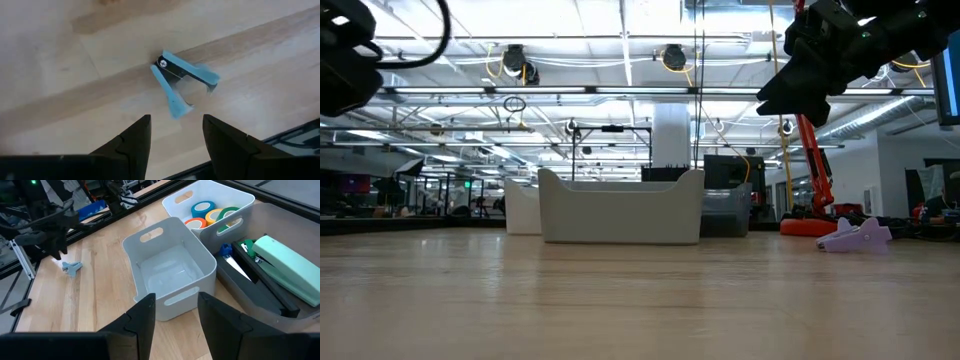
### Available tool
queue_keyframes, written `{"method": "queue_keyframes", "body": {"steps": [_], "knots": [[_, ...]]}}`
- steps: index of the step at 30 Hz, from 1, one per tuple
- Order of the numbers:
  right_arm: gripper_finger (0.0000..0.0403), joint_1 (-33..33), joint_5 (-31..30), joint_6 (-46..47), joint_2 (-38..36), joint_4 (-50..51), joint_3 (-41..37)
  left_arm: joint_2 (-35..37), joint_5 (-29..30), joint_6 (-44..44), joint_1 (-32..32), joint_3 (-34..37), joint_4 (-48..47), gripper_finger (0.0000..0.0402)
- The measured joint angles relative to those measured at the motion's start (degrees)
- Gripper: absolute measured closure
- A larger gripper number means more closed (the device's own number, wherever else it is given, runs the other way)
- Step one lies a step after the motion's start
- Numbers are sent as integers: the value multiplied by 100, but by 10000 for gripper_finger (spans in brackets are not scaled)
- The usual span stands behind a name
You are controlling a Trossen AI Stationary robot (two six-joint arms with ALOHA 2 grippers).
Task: Pick and place Stapler, Stapler remover, tape
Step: Put the light blue staple remover into the gray bin
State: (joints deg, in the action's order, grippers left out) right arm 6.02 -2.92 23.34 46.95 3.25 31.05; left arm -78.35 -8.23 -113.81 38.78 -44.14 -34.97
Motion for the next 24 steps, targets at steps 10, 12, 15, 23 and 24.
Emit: {"method": "queue_keyframes", "body": {"steps": [10,12,15,23,24], "knots": [[264,1,0,-42,0,4,0,-62,389,-1553,251,7,69,222],[264,1,0,-45,-2,2,0,-91,418,-1792,272,7,76,222],[264,-1,0,-102,-1,5,0,-215,429,-2031,272,4,153,222],[264,0,0,-324,1,4,0,-577,484,-2404,272,4,511,222],[264,-1,0,-324,1,4,0,-597,483,-2445,275,4,536,222]]}}
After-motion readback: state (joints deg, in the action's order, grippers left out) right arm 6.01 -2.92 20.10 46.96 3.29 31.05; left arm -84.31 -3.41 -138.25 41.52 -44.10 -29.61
